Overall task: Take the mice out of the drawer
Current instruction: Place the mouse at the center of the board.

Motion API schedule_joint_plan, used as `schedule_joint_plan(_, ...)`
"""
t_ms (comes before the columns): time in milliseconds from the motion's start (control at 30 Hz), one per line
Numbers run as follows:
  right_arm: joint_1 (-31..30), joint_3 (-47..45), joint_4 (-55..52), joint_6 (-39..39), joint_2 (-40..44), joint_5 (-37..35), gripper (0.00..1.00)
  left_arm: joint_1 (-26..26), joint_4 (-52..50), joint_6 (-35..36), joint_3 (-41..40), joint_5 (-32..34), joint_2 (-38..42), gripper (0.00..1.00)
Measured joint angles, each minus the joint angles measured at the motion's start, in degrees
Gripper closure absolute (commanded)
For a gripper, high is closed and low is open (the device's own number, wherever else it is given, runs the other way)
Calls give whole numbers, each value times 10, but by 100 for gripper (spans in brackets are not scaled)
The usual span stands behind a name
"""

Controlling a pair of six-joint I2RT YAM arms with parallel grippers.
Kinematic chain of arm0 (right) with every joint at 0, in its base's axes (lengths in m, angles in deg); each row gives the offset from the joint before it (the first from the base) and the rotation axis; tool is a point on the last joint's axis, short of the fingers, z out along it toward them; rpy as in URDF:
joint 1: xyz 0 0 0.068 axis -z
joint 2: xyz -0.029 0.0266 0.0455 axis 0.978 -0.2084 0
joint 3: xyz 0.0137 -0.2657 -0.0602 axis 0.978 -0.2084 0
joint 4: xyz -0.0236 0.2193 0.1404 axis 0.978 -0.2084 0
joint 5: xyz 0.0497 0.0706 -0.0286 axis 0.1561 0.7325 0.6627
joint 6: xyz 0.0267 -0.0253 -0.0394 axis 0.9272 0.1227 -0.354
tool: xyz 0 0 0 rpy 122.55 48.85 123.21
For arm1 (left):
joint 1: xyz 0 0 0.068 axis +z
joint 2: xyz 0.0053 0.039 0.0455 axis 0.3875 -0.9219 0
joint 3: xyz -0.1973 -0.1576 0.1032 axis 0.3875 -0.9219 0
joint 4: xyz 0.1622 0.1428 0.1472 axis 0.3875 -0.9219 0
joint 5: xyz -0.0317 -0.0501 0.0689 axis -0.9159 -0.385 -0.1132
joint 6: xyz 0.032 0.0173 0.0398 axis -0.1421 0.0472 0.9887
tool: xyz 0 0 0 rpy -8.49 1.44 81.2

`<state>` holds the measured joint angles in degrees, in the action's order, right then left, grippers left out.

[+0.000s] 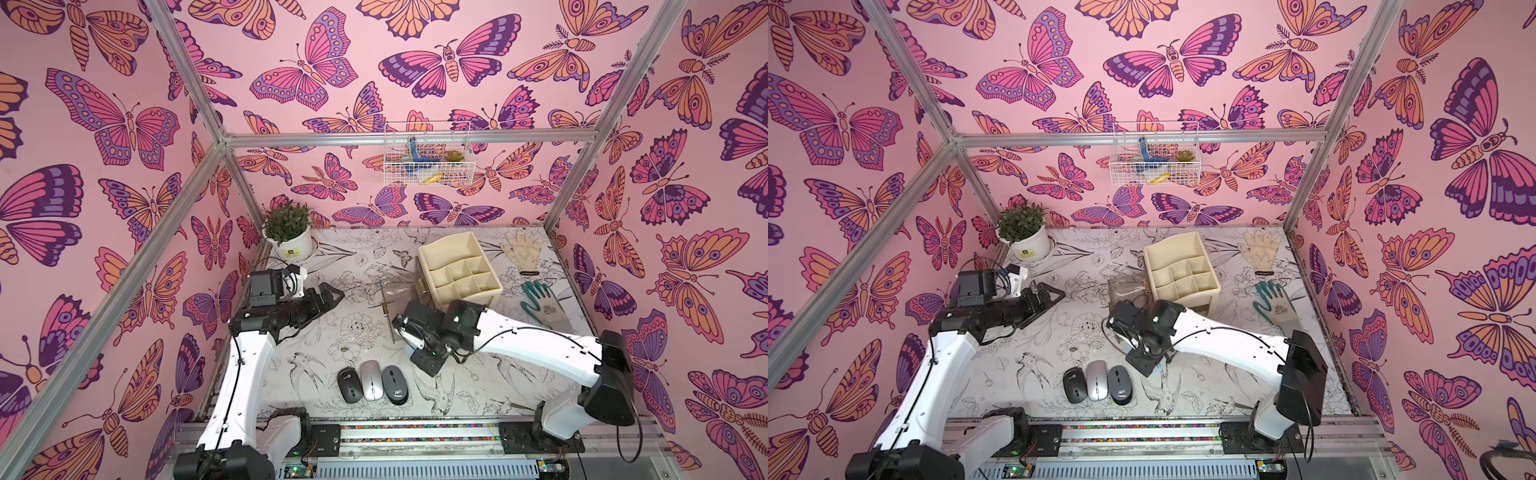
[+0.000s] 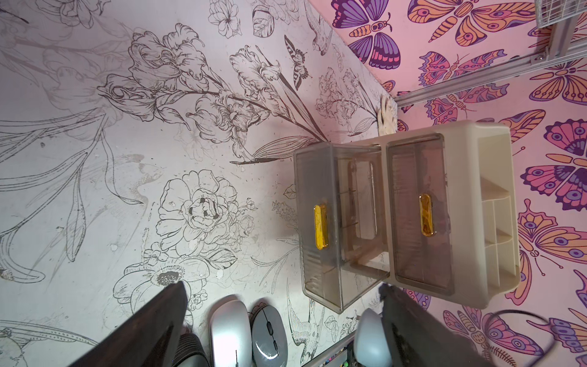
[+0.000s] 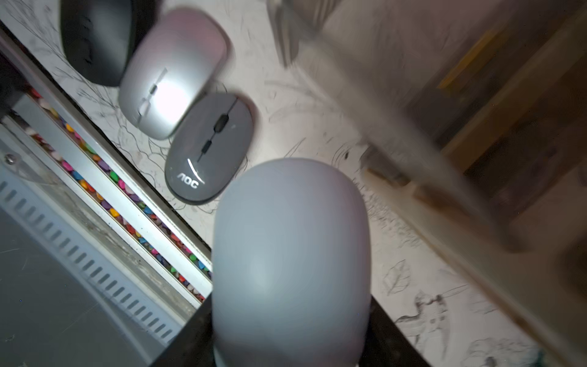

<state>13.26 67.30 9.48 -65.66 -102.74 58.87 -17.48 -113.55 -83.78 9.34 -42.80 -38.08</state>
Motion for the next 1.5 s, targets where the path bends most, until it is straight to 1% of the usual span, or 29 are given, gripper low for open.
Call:
schedule_joint_plan(100, -3, -75, 50, 67, 21, 13, 43, -16, 0, -2, 5, 2, -11, 0)
schedule_joint_plan(200, -3, -110, 97, 125, 28, 21, 42, -33, 2, -5, 16, 7, -18, 0)
schedule_joint_plan(333, -3, -123, 152, 179, 10, 31, 42, -51, 6, -10, 24, 12, -27, 0)
schedule_joint_plan(500, -9, -134, 207, 228, -48, 35, 41, -67, 12, -13, 24, 21, -32, 0)
schedule_joint_plan(667, -13, -143, 220, 260, -60, 32, 39, -69, 14, -15, 24, 27, -32, 0)
schedule_joint_plan(700, -14, -143, 224, 266, -60, 30, 36, -69, 15, -15, 24, 27, -32, 0)
schedule_joint_plan(733, -14, -143, 226, 268, -60, 30, 31, -69, 14, -15, 24, 27, -32, 0)
schedule_joint_plan(833, -15, -143, 234, 277, -60, 30, 7, -70, 15, -15, 24, 27, -32, 0)
schedule_joint_plan(867, -16, -142, 235, 279, -60, 30, 1, -71, 15, -15, 24, 27, -32, 0)
schedule_joint_plan(967, -26, -131, 214, 281, -60, 17, 1, -72, 15, -15, 24, 27, -33, 0)
schedule_joint_plan(1100, -48, -61, 144, 272, -55, -21, 1, -73, 15, -15, 24, 30, -37, 0)
schedule_joint_plan(1233, -75, 89, 76, 228, -39, -59, 1, -75, 17, -17, 24, 39, -48, 0)
schedule_joint_plan(1333, -81, 202, 49, 180, -21, -109, 1, -80, 17, -24, 24, 49, -64, 0)
schedule_joint_plan(1400, -67, 261, 31, 148, -7, -138, 1, -84, 20, -29, 23, 61, -75, 0)
schedule_joint_plan(1500, -3, 330, 25, 101, 10, -176, 1, -92, 22, -38, 21, 83, -90, 0)
